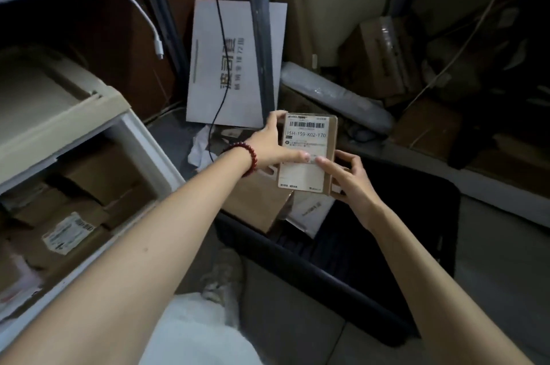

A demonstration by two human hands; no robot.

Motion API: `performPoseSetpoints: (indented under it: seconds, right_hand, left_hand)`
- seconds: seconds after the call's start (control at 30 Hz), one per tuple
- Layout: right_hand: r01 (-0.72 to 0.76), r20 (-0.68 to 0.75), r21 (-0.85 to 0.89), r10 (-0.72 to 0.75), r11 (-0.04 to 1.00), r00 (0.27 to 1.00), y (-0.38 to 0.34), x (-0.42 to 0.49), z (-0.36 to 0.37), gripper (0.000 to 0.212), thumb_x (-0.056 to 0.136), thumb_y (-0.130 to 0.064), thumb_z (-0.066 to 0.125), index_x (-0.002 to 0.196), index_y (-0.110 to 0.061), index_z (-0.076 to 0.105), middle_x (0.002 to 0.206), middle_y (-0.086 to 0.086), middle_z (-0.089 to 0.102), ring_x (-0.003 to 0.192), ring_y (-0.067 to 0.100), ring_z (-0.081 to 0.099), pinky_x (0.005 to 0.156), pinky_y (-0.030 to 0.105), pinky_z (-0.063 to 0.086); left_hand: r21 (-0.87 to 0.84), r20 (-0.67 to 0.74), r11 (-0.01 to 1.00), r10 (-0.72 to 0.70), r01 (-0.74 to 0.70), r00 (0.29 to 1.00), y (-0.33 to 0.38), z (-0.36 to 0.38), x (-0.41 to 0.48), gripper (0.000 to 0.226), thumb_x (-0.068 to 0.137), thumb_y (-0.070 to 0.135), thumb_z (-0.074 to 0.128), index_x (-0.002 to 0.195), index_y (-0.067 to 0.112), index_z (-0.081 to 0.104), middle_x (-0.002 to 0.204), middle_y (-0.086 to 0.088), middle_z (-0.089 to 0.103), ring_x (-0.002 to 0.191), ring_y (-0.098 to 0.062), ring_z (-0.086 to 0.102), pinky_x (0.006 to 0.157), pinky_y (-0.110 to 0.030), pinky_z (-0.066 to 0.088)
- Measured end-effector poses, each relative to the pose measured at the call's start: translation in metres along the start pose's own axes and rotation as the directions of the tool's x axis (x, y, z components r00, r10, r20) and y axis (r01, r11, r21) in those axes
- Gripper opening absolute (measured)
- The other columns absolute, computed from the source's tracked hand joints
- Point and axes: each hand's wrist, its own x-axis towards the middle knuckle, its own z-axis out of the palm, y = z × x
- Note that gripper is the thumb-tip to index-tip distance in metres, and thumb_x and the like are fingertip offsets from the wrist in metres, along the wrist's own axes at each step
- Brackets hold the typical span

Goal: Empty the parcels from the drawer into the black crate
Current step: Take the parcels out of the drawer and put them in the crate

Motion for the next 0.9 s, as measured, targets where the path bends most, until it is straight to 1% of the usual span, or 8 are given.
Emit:
performPoseSetpoints:
  seconds: [0.07, 0.1, 0.2, 0.33, 0.5, 0.63, 0.73, 0.9]
  right_hand:
    - [-0.039, -0.020, -0.006, 0.039, 0.999, 0.999, 0.011, 0.000, -0.016, 0.081, 0.072, -0.050, 0.077, 0.137, -0.029, 0.035, 0.127, -0.003, 0.061, 0.103, 0.011, 0.065, 0.077, 0.032, 0.054]
    - [-0.057, -0.027, -0.011, 0.057, 0.998, 0.998, 0.018, 0.000, -0.023, 0.085, 0.073, -0.047, 0.077, 0.141, -0.032, 0.029, 0.128, -0.002, 0.059, 0.105, 0.014, 0.065, 0.078, 0.034, 0.056]
    - [-0.139, -0.048, -0.027, 0.137, 0.990, 0.989, 0.044, 0.001, -0.043, 0.101, 0.075, -0.039, 0.078, 0.148, -0.042, 0.009, 0.130, 0.001, 0.055, 0.112, 0.022, 0.062, 0.087, 0.046, 0.055]
    - [-0.251, -0.053, -0.069, 0.248, 0.966, 0.967, 0.077, -0.003, -0.055, 0.106, 0.076, -0.038, 0.078, 0.148, -0.047, 0.001, 0.134, 0.003, 0.055, 0.115, 0.024, 0.059, 0.092, 0.051, 0.052]
    - [-0.400, -0.090, -0.122, 0.391, 0.908, 0.916, 0.127, -0.008, -0.063, 0.104, 0.076, -0.045, 0.077, 0.150, -0.044, 0.004, 0.143, 0.004, 0.046, 0.109, 0.022, 0.057, 0.070, 0.033, 0.059]
    - [-0.513, -0.082, -0.111, 0.506, 0.851, 0.858, 0.154, -0.004, -0.064, 0.104, 0.075, -0.047, 0.078, 0.148, -0.044, 0.005, 0.140, 0.008, 0.046, 0.106, 0.027, 0.059, 0.063, 0.032, 0.060]
    - [-0.562, -0.049, -0.089, 0.560, 0.822, 0.827, 0.167, 0.001, -0.061, 0.104, 0.076, -0.045, 0.077, 0.149, -0.045, 0.003, 0.138, 0.011, 0.047, 0.105, 0.030, 0.059, 0.059, 0.031, 0.059]
    - [-0.615, -0.009, -0.107, 0.618, 0.781, 0.786, 0.183, 0.012, -0.057, 0.102, 0.078, -0.040, 0.076, 0.149, -0.041, 0.004, 0.129, 0.009, 0.050, 0.098, 0.029, 0.063, 0.062, 0.036, 0.061]
  left_hand:
    - [0.013, 0.012, 1.000, 0.020, -0.020, 1.000, -0.001, 0.022, 0.009, 0.104, 0.072, 0.046, 0.078, 0.147, 0.037, 0.006, 0.135, -0.002, 0.049, 0.117, -0.021, 0.051, 0.081, -0.034, 0.054]
    - [0.011, 0.014, 0.999, 0.030, -0.030, 0.999, -0.003, 0.035, 0.012, 0.103, 0.072, 0.045, 0.078, 0.147, 0.038, 0.008, 0.134, -0.003, 0.050, 0.118, -0.020, 0.049, 0.086, -0.034, 0.051]
    - [-0.006, 0.057, 0.999, 0.040, -0.040, 0.998, -0.018, 0.077, 0.024, 0.099, 0.074, 0.041, 0.078, 0.149, 0.036, 0.013, 0.130, 0.004, 0.051, 0.113, -0.013, 0.047, 0.088, -0.019, 0.037]
    - [0.018, 0.148, 1.000, -0.017, 0.015, 0.989, -0.039, 0.116, 0.035, 0.100, 0.073, 0.037, 0.079, 0.150, 0.034, 0.014, 0.143, -0.001, 0.047, 0.132, -0.022, 0.042, 0.109, -0.038, 0.034]
    - [0.111, 0.214, 0.994, -0.046, 0.022, 0.976, -0.065, 0.165, 0.045, 0.091, 0.074, 0.036, 0.079, 0.146, 0.018, 0.026, 0.133, -0.001, 0.055, 0.123, -0.019, 0.050, 0.091, -0.023, 0.033]
    - [0.210, 0.305, 0.977, -0.041, -0.025, 0.951, -0.086, 0.185, 0.052, 0.092, 0.076, 0.037, 0.077, 0.149, 0.024, 0.021, 0.140, -0.006, 0.047, 0.128, -0.024, 0.044, 0.103, -0.036, 0.036]
    - [0.343, 0.373, 0.937, -0.063, -0.074, 0.926, -0.094, 0.190, 0.059, 0.082, 0.080, 0.041, 0.072, 0.147, 0.031, 0.026, 0.143, -0.013, 0.040, 0.131, -0.030, 0.040, 0.108, -0.046, 0.035]
    - [0.374, 0.402, 0.927, -0.137, -0.026, 0.905, -0.108, 0.195, 0.066, 0.077, 0.078, 0.037, 0.076, 0.142, 0.026, 0.035, 0.137, -0.014, 0.042, 0.125, -0.032, 0.043, 0.104, -0.043, 0.036]
